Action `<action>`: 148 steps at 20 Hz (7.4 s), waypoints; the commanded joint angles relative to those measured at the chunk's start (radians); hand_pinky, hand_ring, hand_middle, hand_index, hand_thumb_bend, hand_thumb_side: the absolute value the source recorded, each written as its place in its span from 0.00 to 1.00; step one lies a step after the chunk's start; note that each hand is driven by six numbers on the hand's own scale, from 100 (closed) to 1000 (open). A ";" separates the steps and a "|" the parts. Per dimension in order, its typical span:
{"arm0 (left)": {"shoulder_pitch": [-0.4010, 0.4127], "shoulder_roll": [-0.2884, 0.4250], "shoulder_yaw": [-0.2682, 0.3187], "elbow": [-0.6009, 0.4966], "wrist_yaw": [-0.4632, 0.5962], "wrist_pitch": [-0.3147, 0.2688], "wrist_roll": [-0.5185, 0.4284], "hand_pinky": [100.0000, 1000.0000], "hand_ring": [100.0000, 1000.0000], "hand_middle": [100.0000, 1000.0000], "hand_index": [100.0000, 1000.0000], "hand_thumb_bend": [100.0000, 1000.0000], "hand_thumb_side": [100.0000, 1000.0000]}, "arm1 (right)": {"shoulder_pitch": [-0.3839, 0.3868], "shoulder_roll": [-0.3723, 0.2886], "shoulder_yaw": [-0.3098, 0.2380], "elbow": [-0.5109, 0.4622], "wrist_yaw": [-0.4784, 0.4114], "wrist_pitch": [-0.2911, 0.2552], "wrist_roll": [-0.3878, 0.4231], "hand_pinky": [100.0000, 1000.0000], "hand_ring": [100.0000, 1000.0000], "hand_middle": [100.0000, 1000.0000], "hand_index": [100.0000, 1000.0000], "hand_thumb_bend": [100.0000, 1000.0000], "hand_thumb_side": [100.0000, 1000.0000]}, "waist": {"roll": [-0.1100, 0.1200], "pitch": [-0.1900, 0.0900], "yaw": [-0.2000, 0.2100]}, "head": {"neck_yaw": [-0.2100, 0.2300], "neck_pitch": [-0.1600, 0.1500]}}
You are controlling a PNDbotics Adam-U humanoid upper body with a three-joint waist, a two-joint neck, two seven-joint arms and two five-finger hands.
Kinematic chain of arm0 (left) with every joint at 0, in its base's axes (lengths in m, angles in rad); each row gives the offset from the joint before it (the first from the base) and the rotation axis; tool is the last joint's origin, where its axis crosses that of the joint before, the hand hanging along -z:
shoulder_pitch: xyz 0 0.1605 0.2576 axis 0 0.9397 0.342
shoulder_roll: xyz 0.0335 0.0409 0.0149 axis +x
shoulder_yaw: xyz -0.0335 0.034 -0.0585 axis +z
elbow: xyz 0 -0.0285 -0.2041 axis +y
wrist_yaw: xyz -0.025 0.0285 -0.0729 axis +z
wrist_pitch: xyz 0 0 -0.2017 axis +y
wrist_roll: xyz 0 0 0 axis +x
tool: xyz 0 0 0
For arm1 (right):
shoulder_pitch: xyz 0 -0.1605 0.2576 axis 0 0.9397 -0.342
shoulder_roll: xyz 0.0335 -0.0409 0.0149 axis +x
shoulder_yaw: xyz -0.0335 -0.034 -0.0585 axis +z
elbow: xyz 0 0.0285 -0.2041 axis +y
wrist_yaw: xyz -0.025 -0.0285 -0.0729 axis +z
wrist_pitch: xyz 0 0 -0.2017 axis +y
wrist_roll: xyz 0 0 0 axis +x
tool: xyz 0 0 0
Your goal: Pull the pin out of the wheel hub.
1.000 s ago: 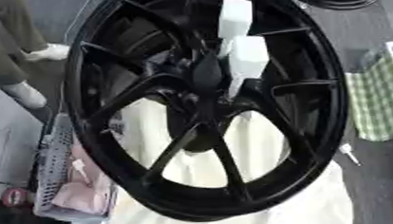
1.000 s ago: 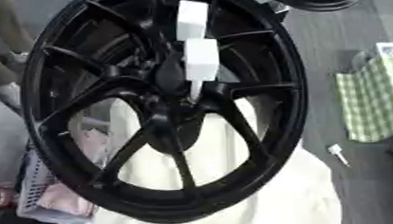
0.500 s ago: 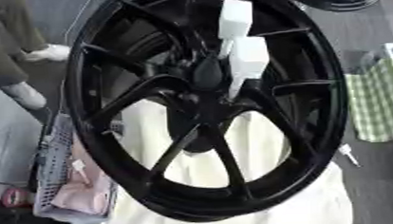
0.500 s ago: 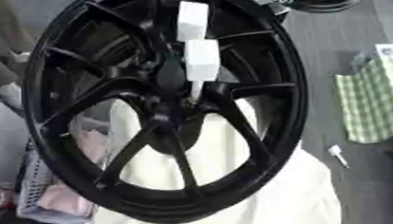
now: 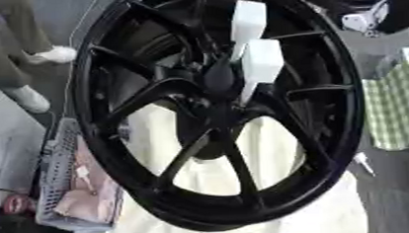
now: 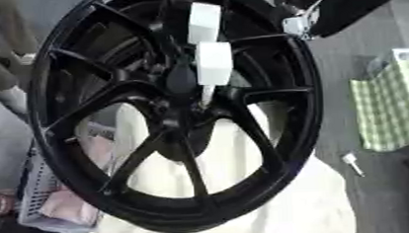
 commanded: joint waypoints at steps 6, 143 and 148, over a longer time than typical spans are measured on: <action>-0.012 0.008 0.006 -0.015 -0.001 0.003 -0.002 0.82 0.65 0.56 0.82 0.00 0.67 | -0.007 -0.032 0.002 -0.012 -0.052 -0.001 -0.020 0.14 0.30 0.64 0.80 0.00 0.13 | 0.005 -0.021 0.004 | 0.001 0.001; -0.019 -0.036 -0.008 -0.015 0.020 0.026 -0.022 0.83 0.64 0.56 0.81 0.00 0.68 | -0.079 0.092 0.192 -0.012 0.076 0.064 0.124 0.00 0.08 0.62 0.83 0.12 0.15 | -0.022 -0.003 0.033 | 0.003 0.017; -0.020 -0.036 -0.009 -0.015 0.020 0.027 -0.022 0.83 0.64 0.56 0.81 0.00 0.68 | -0.071 0.092 0.186 -0.012 0.056 0.085 0.064 0.00 0.03 0.56 0.77 0.05 0.09 | -0.022 -0.001 0.034 | 0.005 0.017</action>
